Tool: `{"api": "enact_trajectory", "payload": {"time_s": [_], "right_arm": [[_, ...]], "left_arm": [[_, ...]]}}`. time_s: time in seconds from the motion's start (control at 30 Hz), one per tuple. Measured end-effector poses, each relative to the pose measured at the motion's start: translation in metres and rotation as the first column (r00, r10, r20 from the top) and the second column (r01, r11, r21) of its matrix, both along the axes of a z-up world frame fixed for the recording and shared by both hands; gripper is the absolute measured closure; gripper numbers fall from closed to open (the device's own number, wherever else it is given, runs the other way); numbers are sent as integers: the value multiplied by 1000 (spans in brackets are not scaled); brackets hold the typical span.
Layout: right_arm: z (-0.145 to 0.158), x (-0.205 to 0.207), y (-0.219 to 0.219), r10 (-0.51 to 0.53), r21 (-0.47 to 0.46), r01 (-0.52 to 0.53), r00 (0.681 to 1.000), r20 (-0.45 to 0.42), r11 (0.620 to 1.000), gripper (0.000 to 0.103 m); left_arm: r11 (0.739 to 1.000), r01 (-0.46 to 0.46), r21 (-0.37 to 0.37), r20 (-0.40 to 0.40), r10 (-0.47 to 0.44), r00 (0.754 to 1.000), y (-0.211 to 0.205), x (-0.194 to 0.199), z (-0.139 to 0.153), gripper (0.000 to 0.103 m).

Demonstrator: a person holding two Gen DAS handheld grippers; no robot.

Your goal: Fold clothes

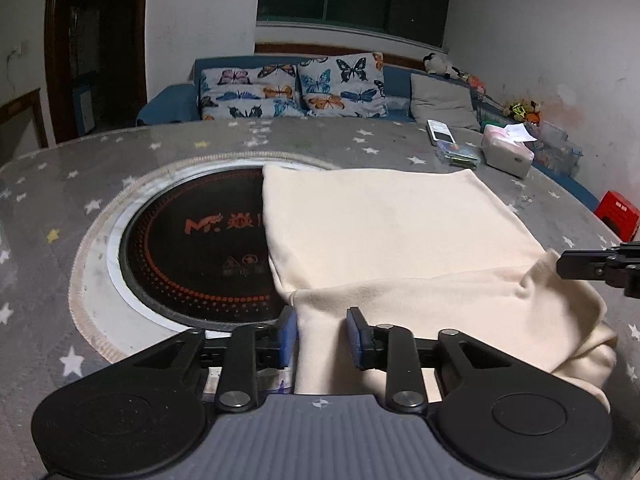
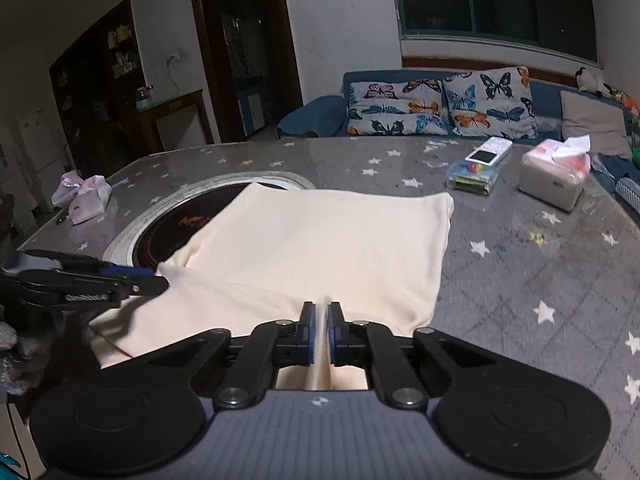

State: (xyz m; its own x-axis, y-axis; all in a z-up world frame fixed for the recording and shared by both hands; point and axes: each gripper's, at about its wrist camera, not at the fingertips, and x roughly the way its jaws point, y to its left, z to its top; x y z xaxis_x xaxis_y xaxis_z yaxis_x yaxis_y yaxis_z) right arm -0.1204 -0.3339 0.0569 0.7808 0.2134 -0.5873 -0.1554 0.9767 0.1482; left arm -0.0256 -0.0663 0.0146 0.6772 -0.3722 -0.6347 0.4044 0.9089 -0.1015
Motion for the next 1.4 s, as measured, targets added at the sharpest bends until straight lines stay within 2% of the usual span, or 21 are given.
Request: {"api": "enact_trajectory", "payload": {"time_s": [0.13,0.3,0.4,0.5,0.6,0.67,0.7,0.73,0.8,0.97,1.07,1.27,1.3,1.33,1.4], "right_arm": [[7,0,3,9,5,-9,1000,24,1000,99],[2,4,4,22,9,-22,1000,2,1000,96],[-11,5,2,13,7,-13,999,-38,1000,86],[-16,2,2,12,-3,-12,999,-51,1000,85],[-17,1,0,8,-9,-9,999,-52,1000,84],[-19,3,-1,3,-5,-4,998,-58,1000,84],[-20,4,-1,1,-3,-1,998,-61,1000,84],[-21,5,0,0,-4,0,998,-61,1000,84],[-22,7,0,-6,-5,5,998,-61,1000,84],[-22,8,1,-28,-9,28,998,-60,1000,84],[-21,5,0,-43,-15,42,998,-53,999,76],[-23,7,1,-41,-7,41,997,-58,999,78],[-21,7,1,-39,-7,39,998,-51,999,82],[-19,6,2,-37,-6,36,998,-44,999,88],[-14,5,4,-32,-6,32,999,-31,999,91]], "left_arm": [[1000,-12,-18,22,13,1000,6,-3,0,96],[995,-48,-89,35,51,998,18,-10,8,98],[994,-89,-56,19,90,996,22,-6,4,98],[993,-108,-49,-7,108,994,29,-3,2,97],[995,-84,-56,20,85,996,30,-6,9,94],[997,-58,-51,35,59,998,23,-6,11,82],[998,-44,-48,42,46,998,20,-5,12,72],[999,-32,-43,49,35,998,16,-5,12,68],[999,-16,-33,60,18,998,9,-3,9,68],[1000,16,5,96,-16,995,-2,-1,4,72],[999,46,18,112,-47,993,-2,-3,5,72],[994,93,49,123,-98,987,-5,-1,1,72],[994,96,53,122,-102,987,-5,0,0,72],[993,99,57,120,-105,987,-5,1,-1,80],[993,99,66,121,-106,987,-5,3,-3,95]]}}
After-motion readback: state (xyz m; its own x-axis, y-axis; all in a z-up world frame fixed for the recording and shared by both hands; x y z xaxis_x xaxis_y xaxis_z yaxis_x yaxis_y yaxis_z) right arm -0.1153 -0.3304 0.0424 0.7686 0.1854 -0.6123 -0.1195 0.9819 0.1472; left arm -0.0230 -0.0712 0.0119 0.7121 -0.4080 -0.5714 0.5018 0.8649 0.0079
